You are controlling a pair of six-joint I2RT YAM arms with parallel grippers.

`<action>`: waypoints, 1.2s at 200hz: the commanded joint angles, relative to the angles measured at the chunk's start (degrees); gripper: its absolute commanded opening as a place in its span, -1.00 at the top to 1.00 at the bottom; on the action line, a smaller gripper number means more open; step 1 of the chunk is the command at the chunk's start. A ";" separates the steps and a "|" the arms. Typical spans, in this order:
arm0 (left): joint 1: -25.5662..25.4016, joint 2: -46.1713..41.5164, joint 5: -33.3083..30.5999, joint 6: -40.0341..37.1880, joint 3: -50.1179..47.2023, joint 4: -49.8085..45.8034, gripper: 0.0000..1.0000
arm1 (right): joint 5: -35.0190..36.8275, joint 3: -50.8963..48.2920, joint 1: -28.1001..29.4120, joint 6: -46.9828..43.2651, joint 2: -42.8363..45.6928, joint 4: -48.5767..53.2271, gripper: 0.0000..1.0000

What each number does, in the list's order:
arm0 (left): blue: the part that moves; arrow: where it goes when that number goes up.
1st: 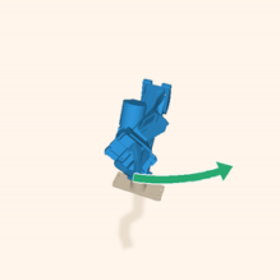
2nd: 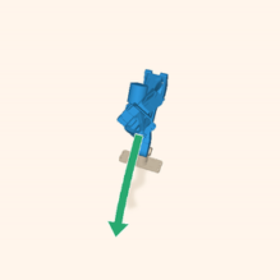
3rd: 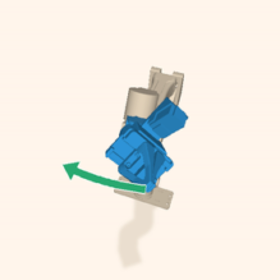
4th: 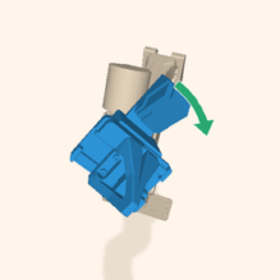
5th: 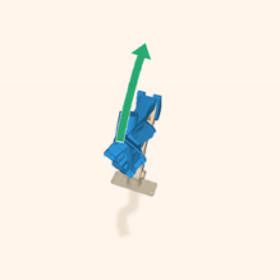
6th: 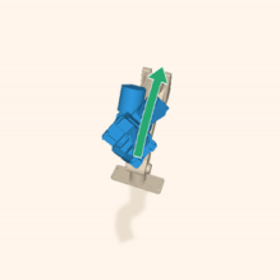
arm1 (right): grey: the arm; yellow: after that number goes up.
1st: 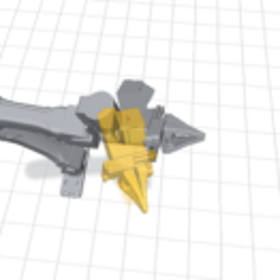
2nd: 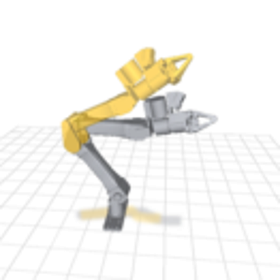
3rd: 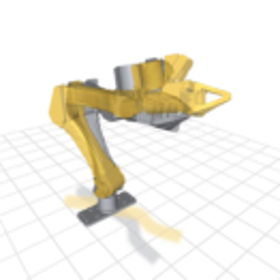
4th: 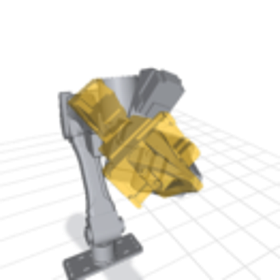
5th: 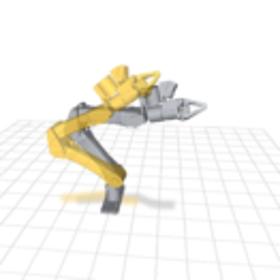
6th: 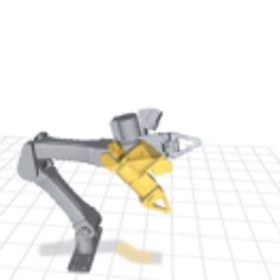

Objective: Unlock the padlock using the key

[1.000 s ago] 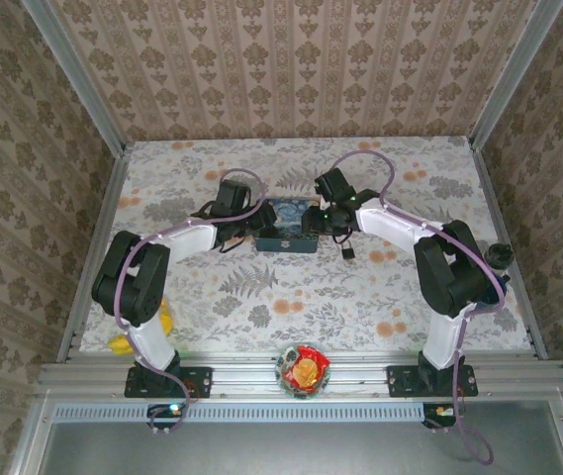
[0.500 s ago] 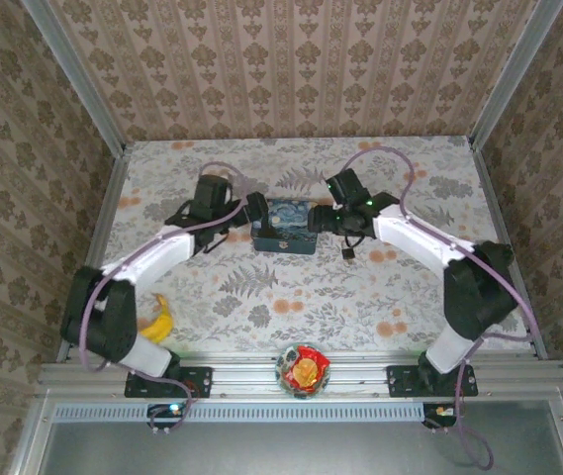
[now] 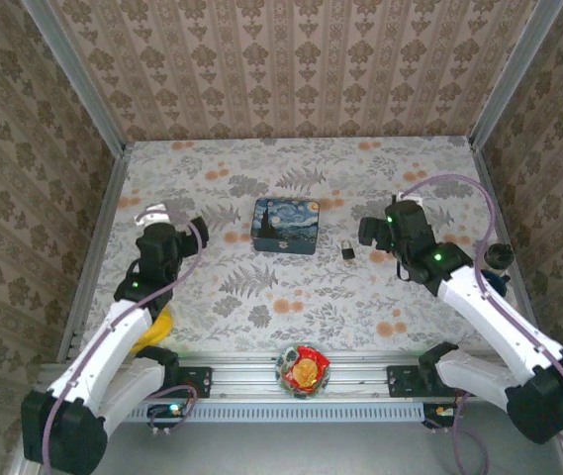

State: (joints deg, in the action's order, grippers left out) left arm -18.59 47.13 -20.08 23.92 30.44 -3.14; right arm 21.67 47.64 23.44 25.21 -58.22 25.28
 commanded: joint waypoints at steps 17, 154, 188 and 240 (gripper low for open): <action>1.69 -5.98 -7.27 -9.56 -8.08 13.27 -1.00 | 12.94 -6.51 -1.05 -3.45 5.63 -7.06 -1.00; 15.04 12.06 12.01 -27.24 -20.15 50.10 -1.00 | 11.00 -25.08 -6.87 -20.38 6.43 -40.73 -1.00; 15.75 19.31 14.58 -28.51 -20.07 58.42 -1.00 | 7.16 -28.35 -9.83 -20.62 7.57 -45.79 -1.00; 16.39 30.26 17.60 -28.33 -18.21 65.01 -1.00 | 2.60 -32.96 -13.05 -22.00 7.85 -53.17 -1.00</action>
State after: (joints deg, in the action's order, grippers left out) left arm -2.55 74.50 -5.48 -3.25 10.92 55.48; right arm 27.11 16.75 11.46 4.58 -51.05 -20.99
